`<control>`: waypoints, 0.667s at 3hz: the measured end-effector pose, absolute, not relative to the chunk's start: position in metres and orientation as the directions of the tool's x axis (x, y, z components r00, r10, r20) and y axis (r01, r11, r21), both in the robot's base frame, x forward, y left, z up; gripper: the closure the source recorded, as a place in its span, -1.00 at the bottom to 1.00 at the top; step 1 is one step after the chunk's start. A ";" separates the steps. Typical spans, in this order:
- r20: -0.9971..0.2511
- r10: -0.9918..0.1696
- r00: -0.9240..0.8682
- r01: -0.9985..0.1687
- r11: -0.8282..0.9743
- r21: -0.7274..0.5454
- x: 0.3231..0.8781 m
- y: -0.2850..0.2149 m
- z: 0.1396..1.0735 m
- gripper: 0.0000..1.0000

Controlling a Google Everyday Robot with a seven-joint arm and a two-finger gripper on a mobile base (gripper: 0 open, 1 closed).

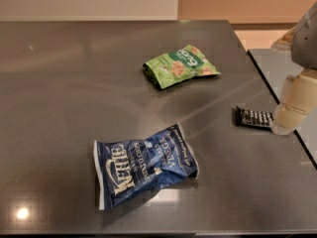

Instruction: Move rxbar chocolate near blue chip bag

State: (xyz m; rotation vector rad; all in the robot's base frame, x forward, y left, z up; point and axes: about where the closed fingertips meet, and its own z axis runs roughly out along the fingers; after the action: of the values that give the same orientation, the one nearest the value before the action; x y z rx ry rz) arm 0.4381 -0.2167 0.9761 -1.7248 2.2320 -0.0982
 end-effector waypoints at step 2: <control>-0.216 -0.948 -0.234 -0.941 0.277 -0.194 0.449 -0.223 0.964 -1.00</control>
Offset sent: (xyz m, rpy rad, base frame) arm 0.0270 -0.0205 -0.0345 0.0544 0.1557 -0.0079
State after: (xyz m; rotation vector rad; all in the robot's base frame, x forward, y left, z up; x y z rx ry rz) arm 0.4495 -0.2233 0.9642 -1.7312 2.2616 -0.0335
